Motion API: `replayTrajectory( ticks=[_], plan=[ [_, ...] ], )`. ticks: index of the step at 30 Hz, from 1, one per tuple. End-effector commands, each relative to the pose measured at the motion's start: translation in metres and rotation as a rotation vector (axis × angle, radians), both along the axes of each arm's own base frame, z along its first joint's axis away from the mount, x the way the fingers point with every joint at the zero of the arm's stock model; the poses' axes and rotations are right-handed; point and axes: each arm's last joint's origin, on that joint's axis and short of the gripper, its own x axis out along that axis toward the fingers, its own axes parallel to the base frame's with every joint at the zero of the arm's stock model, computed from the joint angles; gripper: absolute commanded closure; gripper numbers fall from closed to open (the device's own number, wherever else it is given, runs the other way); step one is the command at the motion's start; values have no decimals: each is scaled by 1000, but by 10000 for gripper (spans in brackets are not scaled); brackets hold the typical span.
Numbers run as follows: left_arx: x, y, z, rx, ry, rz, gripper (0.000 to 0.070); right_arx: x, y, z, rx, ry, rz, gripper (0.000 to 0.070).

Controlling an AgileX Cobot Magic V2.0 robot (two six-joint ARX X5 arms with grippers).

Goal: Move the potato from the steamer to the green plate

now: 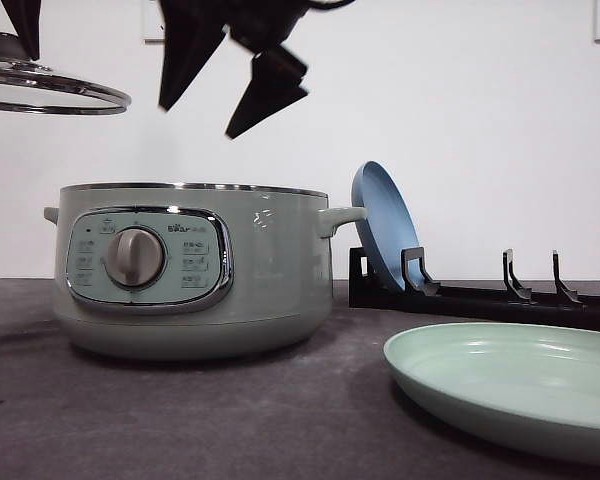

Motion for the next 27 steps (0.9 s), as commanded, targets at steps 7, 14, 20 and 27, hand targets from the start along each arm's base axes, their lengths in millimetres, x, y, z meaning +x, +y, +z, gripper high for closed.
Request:
replayTrajectory(
  ticks=[7, 14, 20, 27],
  plan=[
    [-1, 1, 12, -2, -71, 2, 690, 12, 23, -28, -43, -61, 54, 123],
    [0, 1, 9, -2, -50, 2, 690, 23, 29, -54, -74, -35, 56, 123],
    [0, 1, 9, -2, -50, 2, 690, 33, 34, -76, -91, -15, 49, 123],
    [1, 1, 10, -1, -54, 1, 690, 42, 33, -96, -117, 19, 39, 123]
  ],
)
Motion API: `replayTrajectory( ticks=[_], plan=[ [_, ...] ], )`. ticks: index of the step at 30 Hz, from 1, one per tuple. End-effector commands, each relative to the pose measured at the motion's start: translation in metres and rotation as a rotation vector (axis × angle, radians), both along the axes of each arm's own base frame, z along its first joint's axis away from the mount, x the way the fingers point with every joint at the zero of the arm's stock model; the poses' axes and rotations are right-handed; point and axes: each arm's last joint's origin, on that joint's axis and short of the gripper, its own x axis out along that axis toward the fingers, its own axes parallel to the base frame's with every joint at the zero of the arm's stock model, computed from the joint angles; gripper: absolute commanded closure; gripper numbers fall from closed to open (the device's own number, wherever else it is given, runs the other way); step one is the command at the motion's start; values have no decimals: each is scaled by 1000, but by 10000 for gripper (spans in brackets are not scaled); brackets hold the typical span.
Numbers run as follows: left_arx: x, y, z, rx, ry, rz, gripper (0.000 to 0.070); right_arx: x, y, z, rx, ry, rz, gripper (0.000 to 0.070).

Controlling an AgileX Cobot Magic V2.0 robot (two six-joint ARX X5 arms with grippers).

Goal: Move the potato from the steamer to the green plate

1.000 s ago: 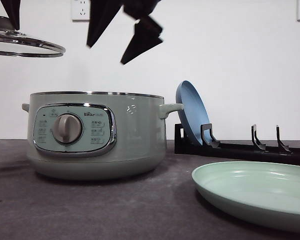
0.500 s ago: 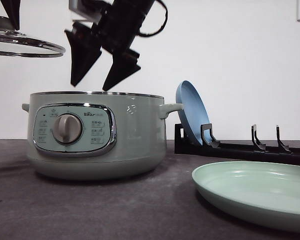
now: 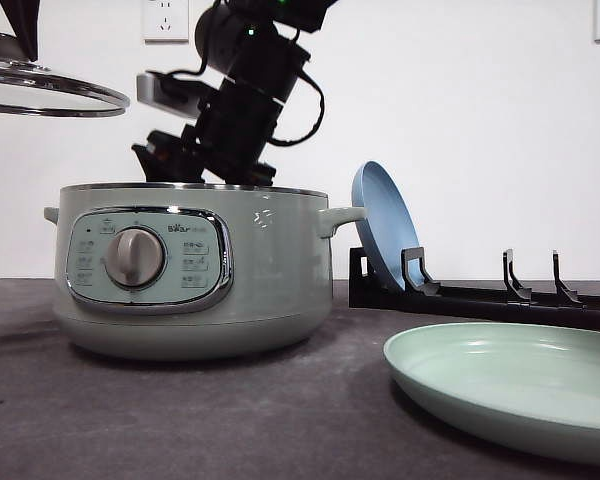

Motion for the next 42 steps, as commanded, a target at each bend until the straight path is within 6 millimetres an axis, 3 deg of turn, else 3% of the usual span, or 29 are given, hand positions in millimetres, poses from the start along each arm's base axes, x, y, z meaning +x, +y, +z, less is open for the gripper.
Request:
replayTrajectory(
  ticks=[1, 14, 21, 24, 29, 34, 42],
  plan=[
    [2, 1, 11, -1, -69, 1, 690, 3, 6, -6, -2, -7, 10, 124],
    [2, 1, 11, -1, -69, 1, 690, 10, 0, -16, 13, 53, -9, 179],
    [2, 1, 11, 1, -76, -1, 690, 9, 1, -16, 40, 91, 1, 344],
    [2, 1, 11, 0, -77, -1, 690, 8, 1, -16, 51, 111, 5, 447],
    [2, 1, 11, 1, -77, -1, 690, 9, 2, -13, 71, 111, -18, 497],
    [2, 1, 11, 1, -78, -1, 690, 9, -5, 21, 86, 107, -52, 497],
    [3, 3, 11, 6, -81, -1, 690, -14, -35, 104, 118, 42, -77, 497]
  ],
)
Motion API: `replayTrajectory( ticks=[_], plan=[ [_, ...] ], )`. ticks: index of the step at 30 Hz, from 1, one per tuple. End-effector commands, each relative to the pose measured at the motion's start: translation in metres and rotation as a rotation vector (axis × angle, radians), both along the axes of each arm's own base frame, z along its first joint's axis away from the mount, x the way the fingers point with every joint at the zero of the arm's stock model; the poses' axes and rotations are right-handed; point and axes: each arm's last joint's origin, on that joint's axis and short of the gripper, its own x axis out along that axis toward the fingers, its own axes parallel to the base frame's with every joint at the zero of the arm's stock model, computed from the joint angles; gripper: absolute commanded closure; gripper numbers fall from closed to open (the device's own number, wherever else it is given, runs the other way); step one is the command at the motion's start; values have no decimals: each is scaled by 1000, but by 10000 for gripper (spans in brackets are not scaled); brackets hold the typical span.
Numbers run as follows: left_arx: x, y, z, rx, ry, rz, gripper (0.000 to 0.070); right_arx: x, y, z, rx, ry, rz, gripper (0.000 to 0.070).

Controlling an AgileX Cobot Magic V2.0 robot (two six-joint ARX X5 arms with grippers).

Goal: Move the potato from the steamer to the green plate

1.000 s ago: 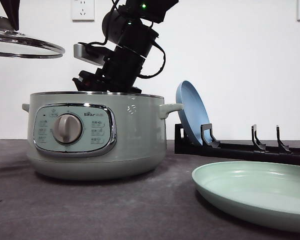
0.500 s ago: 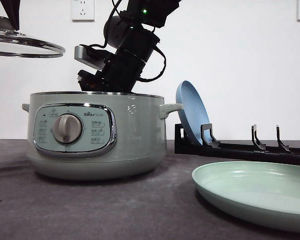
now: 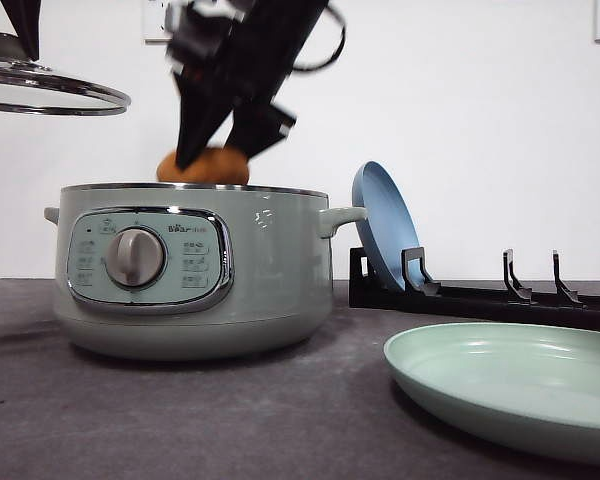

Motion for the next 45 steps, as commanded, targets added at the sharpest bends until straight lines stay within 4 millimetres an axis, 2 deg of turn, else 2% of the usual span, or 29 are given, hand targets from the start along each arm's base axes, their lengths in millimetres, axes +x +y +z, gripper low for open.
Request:
replayTrajectory(
  ticks=[1, 6, 9, 12, 15, 19, 24, 30, 38, 45],
  plan=[
    [1, 3, 10, 6, -67, 0, 690, -11, -9, 26, 27, -24, -12, 497],
    [1, 3, 10, 6, -64, 1, 690, -42, -48, 73, 14, -13, -42, 497],
    [1, 3, 10, 6, -61, 1, 690, -66, -72, 104, 31, -82, -71, 497],
    [1, 3, 10, 5, -58, 1, 690, -93, -94, 125, 1, -147, -118, 497],
    [1, 3, 10, 6, -58, 2, 690, -121, -116, 137, -10, -174, -146, 497],
    [1, 3, 10, 3, -58, 4, 690, -153, -140, 140, -4, -156, -161, 496],
    [1, 1, 10, 1, -59, -1, 690, -184, -161, 123, -21, -121, -166, 497],
    [1, 0, 10, 0, -58, -3, 690, -203, -176, 81, -54, -56, -203, 497],
    [1, 0, 10, -2, -61, -1, 690, -209, -187, 21, -61, 23, -290, 497],
    [1, 0, 10, -3, -61, 0, 690, -201, -183, -29, -21, 20, -337, 497]
  ],
)
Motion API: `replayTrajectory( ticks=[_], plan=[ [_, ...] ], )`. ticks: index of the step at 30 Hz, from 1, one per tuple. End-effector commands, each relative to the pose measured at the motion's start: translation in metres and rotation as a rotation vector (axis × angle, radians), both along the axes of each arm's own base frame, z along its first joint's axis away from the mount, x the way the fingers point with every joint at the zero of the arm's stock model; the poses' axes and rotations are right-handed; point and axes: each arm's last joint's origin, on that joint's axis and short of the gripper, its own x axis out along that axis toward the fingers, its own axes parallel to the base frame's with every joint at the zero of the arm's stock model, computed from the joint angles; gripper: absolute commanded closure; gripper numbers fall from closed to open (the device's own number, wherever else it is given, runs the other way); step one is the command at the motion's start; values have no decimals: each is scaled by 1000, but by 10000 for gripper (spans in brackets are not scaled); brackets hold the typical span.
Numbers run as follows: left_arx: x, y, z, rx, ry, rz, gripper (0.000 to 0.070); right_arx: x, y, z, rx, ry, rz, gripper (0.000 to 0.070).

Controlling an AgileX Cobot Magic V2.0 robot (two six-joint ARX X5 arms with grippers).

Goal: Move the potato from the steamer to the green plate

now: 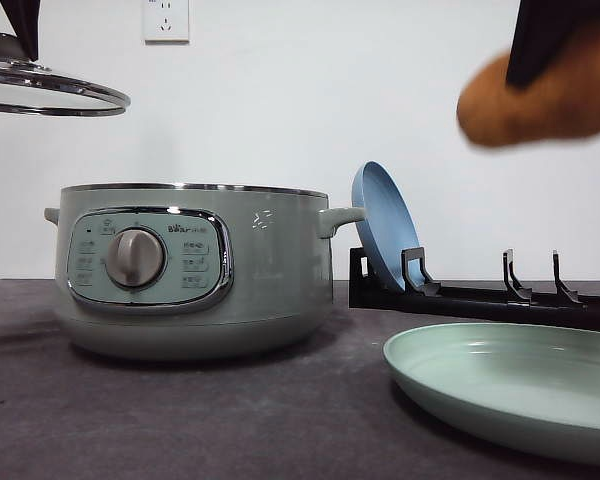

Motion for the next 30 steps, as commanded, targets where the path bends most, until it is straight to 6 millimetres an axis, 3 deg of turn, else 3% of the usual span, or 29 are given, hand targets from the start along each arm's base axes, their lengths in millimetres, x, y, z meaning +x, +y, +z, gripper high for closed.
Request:
replayTrajectory(
  ticks=[1, 15, 30],
  plan=[
    [1, 0, 11, -2, -69, 0, 690, 5, 4, -5, 34, -17, -24, 497],
    [1, 0, 11, -2, -69, 0, 690, 15, 0, -78, 28, 43, -81, 497],
    [2, -1, 11, -4, -70, 0, 690, 32, -7, -109, 2, 59, -161, 496]
  ],
)
